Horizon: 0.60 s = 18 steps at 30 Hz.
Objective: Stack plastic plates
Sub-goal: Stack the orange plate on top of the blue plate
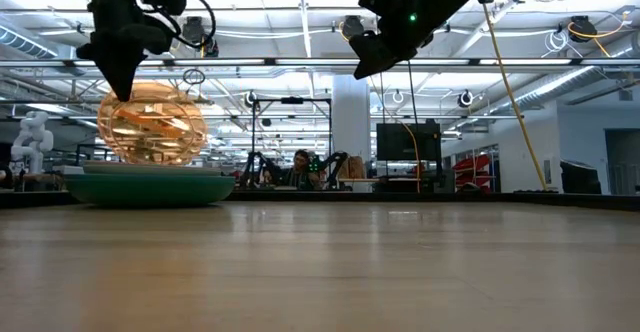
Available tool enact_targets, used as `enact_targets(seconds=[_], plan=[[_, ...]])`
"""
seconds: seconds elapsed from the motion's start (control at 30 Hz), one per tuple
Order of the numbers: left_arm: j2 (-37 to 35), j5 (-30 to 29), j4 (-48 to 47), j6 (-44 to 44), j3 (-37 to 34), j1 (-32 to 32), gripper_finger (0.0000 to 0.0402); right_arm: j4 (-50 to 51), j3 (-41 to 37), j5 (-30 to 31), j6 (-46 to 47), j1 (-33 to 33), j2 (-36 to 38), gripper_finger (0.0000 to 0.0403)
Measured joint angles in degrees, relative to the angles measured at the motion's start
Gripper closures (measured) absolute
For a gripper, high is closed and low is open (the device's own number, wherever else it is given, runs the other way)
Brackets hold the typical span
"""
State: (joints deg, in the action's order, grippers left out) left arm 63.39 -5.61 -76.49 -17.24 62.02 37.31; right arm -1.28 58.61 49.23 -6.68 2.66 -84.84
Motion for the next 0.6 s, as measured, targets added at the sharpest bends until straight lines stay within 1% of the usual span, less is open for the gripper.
enact_targets(seconds=[0.13,0.3,0.4,0.5,0.6], plan=[[1.2,0.0,0.1,0.7,0.0,0.9,0.0387,0.0,0.0,0.0,0.0,0.0,0.0,0.0257],[2.2,0.0,0.2,2.0,0.0,1.0,0.0335,0.0,0.0,0.0,0.0,0.0,0.0,0.0257],[2.6,-0.4,0.3,2.1,0.0,1.0,0.0311,0.1,0.0,0.0,0.0,0.0,0.0,0.0257],[2.6,-0.4,0.7,2.1,0.0,1.0,0.0298,0.3,0.0,0.0,0.0,0.0,0.0,0.0257],[2.6,-0.4,1.8,2.2,0.0,1.0,0.0295,0.4,0.0,0.0,0.0,0.0,0.0,0.0257]])
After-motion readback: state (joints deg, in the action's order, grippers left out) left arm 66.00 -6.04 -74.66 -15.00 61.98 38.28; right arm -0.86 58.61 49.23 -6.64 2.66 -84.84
